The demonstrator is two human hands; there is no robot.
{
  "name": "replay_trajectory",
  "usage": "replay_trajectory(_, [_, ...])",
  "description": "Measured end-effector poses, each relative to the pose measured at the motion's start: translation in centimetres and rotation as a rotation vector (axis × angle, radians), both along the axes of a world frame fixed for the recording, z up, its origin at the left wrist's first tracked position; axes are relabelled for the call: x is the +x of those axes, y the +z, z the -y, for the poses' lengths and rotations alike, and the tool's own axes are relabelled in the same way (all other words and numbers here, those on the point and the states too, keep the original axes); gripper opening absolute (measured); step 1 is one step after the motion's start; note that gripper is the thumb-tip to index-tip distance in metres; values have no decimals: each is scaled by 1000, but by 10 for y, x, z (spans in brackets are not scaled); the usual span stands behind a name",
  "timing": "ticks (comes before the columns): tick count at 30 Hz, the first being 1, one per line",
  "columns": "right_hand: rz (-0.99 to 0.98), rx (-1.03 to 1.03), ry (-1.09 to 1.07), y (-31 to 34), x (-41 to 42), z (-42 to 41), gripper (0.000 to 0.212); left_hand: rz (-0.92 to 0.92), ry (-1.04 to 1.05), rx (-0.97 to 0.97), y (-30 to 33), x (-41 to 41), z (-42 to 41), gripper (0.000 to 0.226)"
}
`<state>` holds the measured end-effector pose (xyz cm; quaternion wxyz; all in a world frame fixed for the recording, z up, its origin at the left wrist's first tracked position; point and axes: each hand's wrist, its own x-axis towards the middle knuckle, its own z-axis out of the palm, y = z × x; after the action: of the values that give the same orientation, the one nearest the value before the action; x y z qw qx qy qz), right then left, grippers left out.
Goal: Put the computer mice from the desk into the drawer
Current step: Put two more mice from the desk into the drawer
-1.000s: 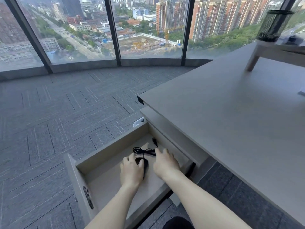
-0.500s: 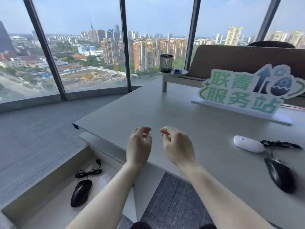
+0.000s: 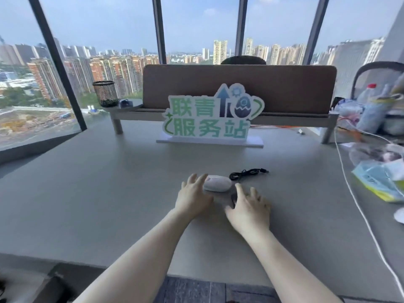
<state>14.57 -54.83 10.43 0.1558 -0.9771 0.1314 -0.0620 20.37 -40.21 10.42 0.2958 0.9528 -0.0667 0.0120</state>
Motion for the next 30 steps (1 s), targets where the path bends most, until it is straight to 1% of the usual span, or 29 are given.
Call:
replay_trajectory(3, [58, -19, 27, -6, 4, 6, 65, -20, -67, 108, -3, 24, 13, 84])
replay_trajectory(6, [107, 12, 56, -7, 5, 9, 59, -2, -108, 164, -4, 37, 18, 77])
replay_trajectory(9, [169, 107, 71, -4, 5, 11, 53, 48, -59, 150, 0, 34, 13, 71])
replay_trajectory(11, [246, 171, 113, 5, 3, 7, 51, 71, 23, 90, 3, 22, 0, 68])
replay_trajectory(14, [367, 279, 223, 30, -3, -17, 49, 120, 177, -63, 7, -3, -38, 59])
replay_trajectory(17, [468, 371, 364, 57, -17, -63, 49, 229, 350, -203, 18, -37, -98, 51])
replay_trajectory(20, [533, 481, 543, 80, -38, -122, 47, 333, 519, -248, 31, -81, -170, 53])
replay_trajectory(25, [502, 656, 795, 98, -82, -228, 44, 442, 766, -265, 39, -170, -292, 59])
replay_trajectory(28, [433, 724, 921, 91, -108, -292, 42, 430, 937, -229, 27, -227, -354, 56])
replay_trajectory(30, [376, 736, 986, 80, -124, -333, 43, 386, 1066, -188, 13, -261, -387, 54])
